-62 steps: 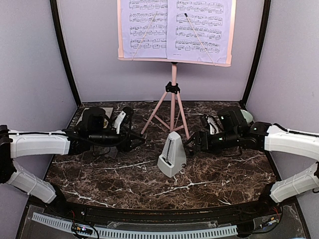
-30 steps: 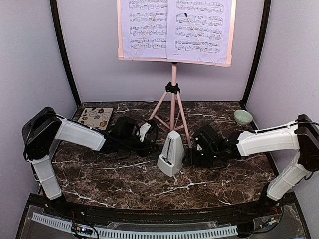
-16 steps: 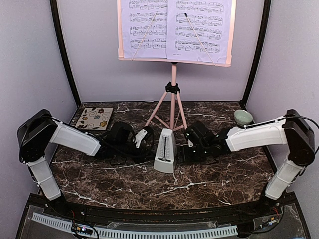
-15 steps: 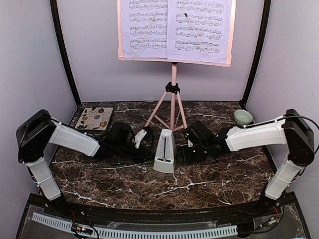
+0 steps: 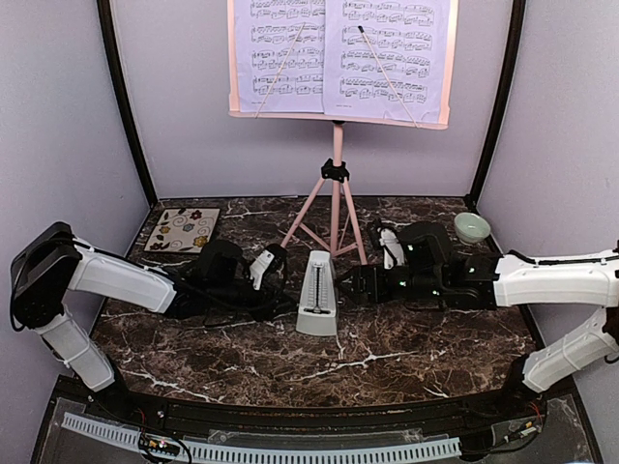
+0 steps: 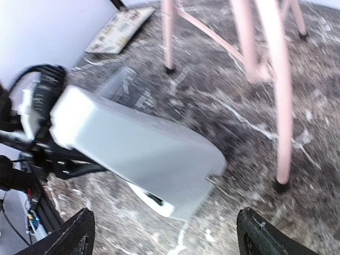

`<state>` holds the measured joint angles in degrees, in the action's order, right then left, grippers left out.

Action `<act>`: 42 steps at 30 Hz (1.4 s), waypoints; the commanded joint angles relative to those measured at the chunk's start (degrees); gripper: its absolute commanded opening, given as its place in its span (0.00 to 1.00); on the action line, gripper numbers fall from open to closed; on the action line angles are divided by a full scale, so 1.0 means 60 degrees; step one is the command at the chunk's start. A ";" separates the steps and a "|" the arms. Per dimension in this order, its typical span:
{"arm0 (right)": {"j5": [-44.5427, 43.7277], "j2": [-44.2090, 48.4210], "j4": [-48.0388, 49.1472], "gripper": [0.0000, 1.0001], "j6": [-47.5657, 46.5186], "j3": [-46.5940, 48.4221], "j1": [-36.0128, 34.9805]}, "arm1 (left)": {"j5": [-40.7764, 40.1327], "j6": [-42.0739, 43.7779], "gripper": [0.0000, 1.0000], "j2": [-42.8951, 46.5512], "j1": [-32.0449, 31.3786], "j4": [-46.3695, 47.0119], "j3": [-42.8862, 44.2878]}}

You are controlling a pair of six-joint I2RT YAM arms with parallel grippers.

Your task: Set up the instrument practice props

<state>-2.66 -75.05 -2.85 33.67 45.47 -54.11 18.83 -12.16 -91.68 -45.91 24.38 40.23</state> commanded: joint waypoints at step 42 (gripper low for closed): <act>-0.2776 -0.1319 0.0375 0.75 0.0246 0.1391 -0.1592 | -0.0421 -0.0329 0.30 0.0552 -0.0010 0.0107 0.0011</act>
<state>-19.51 -83.44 -3.70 35.70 53.39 -62.85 16.53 -13.78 -89.97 -45.91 24.73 40.23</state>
